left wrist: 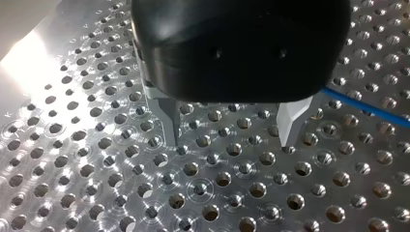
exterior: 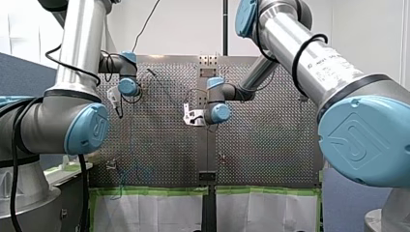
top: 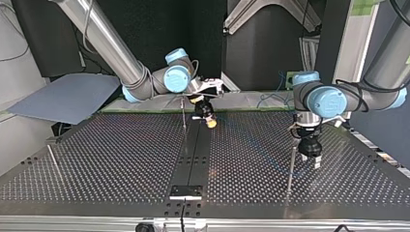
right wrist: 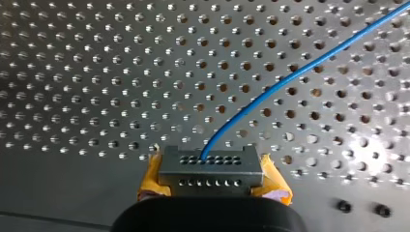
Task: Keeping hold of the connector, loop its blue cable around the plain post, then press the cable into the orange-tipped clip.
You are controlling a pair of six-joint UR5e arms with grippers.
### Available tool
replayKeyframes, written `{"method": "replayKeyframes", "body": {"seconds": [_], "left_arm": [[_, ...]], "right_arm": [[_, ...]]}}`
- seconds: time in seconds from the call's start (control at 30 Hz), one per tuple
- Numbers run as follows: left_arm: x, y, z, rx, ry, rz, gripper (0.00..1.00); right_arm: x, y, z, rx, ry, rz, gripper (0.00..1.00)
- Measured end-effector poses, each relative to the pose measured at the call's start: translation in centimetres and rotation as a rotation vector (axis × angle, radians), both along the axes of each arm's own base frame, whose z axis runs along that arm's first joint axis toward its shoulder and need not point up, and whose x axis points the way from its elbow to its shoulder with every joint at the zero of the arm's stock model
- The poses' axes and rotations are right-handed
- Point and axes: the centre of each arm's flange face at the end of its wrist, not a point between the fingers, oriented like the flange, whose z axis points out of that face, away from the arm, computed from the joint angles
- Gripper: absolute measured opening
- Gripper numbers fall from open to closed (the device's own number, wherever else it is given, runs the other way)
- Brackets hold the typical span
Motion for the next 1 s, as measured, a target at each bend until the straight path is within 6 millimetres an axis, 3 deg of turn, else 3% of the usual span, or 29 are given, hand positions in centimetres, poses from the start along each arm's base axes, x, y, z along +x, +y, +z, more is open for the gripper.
{"method": "replayKeyframes", "body": {"seconds": [0.1, 0.7, 1.0], "left_arm": [[0.0, 0.0, 0.0, 0.002, -0.001, 0.000, 1.00], [-0.1, -0.4, 0.0, 0.009, 0.000, -0.006, 1.00], [-0.1, -0.4, 0.0, 0.008, 0.000, -0.004, 1.00]], "right_arm": [[-0.1, 0.0, -1.3, 0.011, 0.012, -0.001, 0.00], [-0.6, 0.8, -13.9, 0.079, 0.122, -0.052, 0.00], [-2.5, 0.6, -20.0, 0.098, 0.174, -0.121, 0.00]]}}
